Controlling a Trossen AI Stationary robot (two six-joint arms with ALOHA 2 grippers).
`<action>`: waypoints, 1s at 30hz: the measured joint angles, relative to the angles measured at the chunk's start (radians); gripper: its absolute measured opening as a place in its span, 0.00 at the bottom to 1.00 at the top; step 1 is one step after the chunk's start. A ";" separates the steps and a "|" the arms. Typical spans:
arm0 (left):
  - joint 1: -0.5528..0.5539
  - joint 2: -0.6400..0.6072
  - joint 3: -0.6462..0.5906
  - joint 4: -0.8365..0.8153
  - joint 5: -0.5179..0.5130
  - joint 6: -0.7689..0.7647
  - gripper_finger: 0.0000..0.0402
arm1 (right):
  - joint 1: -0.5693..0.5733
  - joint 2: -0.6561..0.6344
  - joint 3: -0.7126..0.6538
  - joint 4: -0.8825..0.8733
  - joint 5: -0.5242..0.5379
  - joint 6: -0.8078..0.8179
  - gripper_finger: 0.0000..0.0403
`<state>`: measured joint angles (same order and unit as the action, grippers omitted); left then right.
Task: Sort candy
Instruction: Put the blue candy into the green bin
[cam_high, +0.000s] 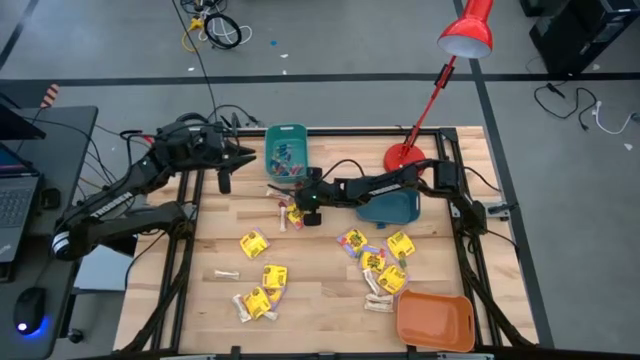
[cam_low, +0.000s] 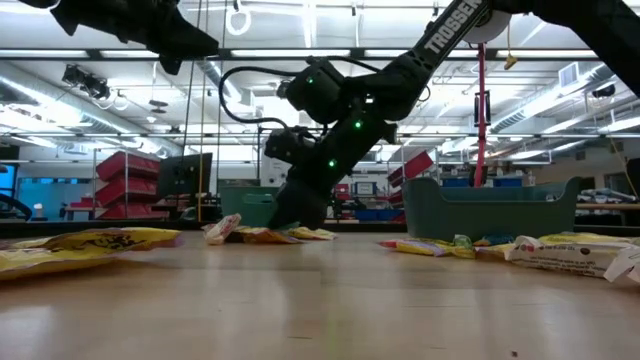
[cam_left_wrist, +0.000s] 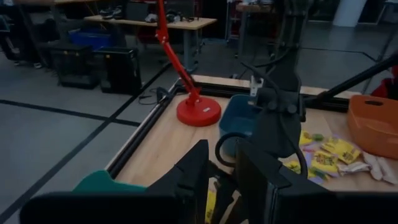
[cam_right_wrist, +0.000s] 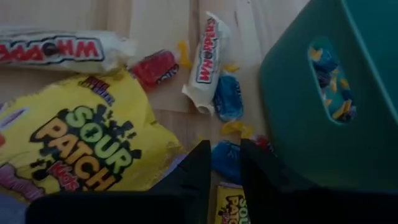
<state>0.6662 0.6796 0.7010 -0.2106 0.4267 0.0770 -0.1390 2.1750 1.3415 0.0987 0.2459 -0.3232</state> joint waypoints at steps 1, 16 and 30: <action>0.000 0.000 0.000 0.002 -0.004 0.001 0.20 | -0.002 0.000 0.000 0.004 0.000 0.012 0.17; 0.000 0.000 -0.072 0.063 -0.015 -0.002 0.20 | -0.007 0.000 0.000 0.035 -0.001 0.059 0.00; 0.000 0.000 -0.072 0.064 -0.015 -0.002 0.20 | -0.008 0.000 0.000 0.010 -0.004 0.089 0.00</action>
<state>0.6662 0.6796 0.6292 -0.1471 0.4118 0.0746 -0.1474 2.1750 1.3415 0.1090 0.2420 -0.2340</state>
